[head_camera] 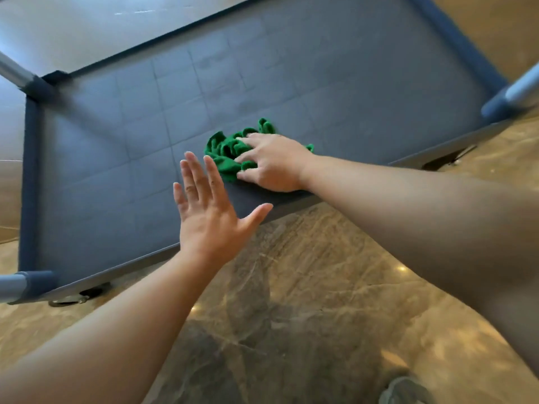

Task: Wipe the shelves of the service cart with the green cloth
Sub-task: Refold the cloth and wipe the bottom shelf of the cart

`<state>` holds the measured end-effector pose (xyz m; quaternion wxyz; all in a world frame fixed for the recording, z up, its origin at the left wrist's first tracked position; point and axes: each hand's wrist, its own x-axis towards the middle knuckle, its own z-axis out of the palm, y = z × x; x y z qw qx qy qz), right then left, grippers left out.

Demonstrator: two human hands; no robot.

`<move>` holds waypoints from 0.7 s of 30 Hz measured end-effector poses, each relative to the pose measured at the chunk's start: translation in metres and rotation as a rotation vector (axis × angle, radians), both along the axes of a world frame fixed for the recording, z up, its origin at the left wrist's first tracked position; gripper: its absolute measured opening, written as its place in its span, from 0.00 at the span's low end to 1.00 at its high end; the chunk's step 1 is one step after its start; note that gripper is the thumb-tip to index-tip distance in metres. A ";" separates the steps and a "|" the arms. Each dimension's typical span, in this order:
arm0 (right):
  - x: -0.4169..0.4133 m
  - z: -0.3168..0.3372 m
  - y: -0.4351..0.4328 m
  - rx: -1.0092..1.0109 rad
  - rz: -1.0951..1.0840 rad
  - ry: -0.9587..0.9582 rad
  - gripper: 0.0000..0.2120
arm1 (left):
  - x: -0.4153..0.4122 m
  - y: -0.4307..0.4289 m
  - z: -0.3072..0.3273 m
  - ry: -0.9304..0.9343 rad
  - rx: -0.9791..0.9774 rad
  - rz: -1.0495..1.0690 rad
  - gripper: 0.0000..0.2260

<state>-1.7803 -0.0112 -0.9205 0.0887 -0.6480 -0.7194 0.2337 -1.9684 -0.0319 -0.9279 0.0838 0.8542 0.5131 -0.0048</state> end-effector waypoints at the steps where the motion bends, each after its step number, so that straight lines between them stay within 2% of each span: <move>1: -0.001 -0.001 -0.009 0.008 0.029 -0.003 0.22 | -0.001 0.000 -0.001 -0.003 0.016 -0.027 0.55; 4: 0.018 0.001 -0.033 -0.003 0.038 -0.022 0.22 | 0.000 0.001 0.002 -0.018 -0.030 -0.010 0.55; 6: 0.044 0.005 -0.045 -0.036 -0.034 -0.059 0.23 | 0.001 0.003 0.002 -0.024 -0.065 0.020 0.56; 12: 0.116 0.010 -0.072 -0.115 -0.365 -0.201 0.26 | 0.002 0.003 0.004 -0.024 -0.077 0.053 0.54; 16: 0.149 0.015 -0.083 -0.176 -0.527 -0.224 0.26 | 0.000 0.004 0.007 -0.017 -0.105 0.073 0.53; 21: 0.204 0.022 -0.106 -0.235 -0.858 -0.278 0.26 | -0.004 0.004 0.007 0.000 -0.120 0.072 0.53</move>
